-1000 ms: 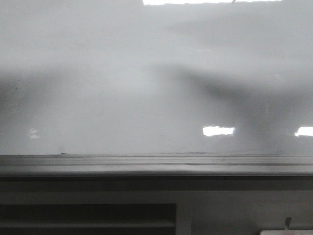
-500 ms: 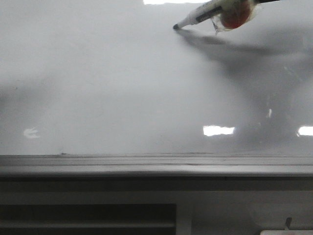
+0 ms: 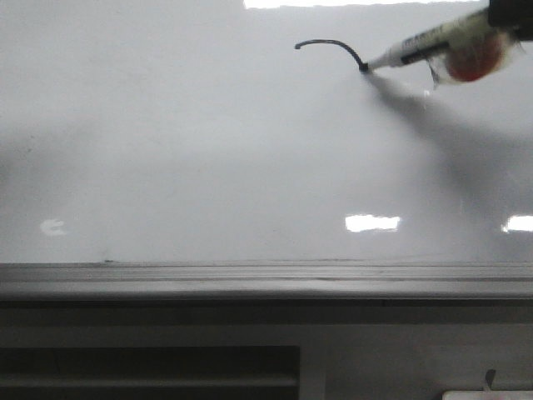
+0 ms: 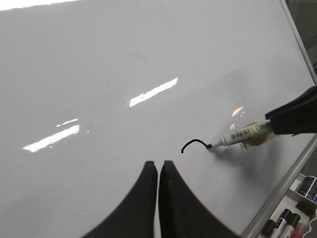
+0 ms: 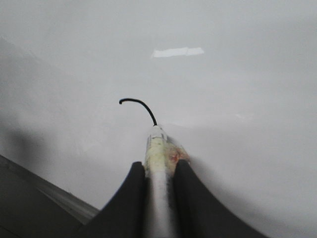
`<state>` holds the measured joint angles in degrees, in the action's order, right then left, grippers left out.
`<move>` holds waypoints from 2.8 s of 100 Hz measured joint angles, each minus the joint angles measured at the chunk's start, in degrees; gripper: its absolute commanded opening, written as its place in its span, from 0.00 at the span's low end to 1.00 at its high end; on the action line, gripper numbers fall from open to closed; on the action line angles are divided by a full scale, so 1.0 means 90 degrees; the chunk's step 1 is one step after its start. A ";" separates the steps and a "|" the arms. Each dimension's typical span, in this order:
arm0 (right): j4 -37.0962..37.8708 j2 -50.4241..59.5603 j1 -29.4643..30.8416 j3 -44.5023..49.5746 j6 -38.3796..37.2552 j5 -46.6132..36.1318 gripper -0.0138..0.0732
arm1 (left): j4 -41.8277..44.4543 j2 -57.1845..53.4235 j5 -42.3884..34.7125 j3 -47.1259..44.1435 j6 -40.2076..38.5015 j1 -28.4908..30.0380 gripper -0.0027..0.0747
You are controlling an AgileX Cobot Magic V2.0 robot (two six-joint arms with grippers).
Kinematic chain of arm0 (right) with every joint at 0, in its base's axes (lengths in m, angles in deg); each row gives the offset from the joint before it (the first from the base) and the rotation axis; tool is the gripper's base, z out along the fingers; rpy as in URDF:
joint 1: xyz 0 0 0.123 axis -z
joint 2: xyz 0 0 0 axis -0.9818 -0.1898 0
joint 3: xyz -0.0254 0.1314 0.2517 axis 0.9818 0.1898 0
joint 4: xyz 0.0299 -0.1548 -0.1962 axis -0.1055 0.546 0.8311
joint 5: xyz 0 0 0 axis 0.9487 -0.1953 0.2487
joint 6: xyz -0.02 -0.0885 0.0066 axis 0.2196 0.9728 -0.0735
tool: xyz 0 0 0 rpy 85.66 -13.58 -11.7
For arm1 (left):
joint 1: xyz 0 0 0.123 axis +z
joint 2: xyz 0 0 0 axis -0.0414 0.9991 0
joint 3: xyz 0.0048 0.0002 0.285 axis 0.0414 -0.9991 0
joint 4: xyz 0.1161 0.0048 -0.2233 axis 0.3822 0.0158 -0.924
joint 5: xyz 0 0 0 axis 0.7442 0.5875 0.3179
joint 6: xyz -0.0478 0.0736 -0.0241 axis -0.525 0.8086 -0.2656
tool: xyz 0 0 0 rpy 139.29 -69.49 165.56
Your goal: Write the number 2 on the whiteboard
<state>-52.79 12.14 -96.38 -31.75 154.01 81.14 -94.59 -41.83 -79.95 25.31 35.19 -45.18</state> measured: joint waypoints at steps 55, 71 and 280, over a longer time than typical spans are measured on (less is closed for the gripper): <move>-0.0529 -0.0633 -0.0015 0.0377 0.0351 0.0803 0.10 | -0.0010 0.0000 -0.0010 0.0000 0.0000 0.0000 0.01; -0.0058 0.0164 -0.0015 0.0664 -0.0468 0.0276 0.10 | -0.0010 0.0000 -0.0010 0.0000 0.0000 0.0000 0.01; 0.1807 -0.2056 -0.0013 -0.2788 -0.1041 0.4452 0.66 | -0.0080 0.2463 0.0742 0.0821 0.1254 -0.1390 0.01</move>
<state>-36.52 -6.36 -96.49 -56.84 144.64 121.21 -95.31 -19.66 -73.27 32.70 46.48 -57.69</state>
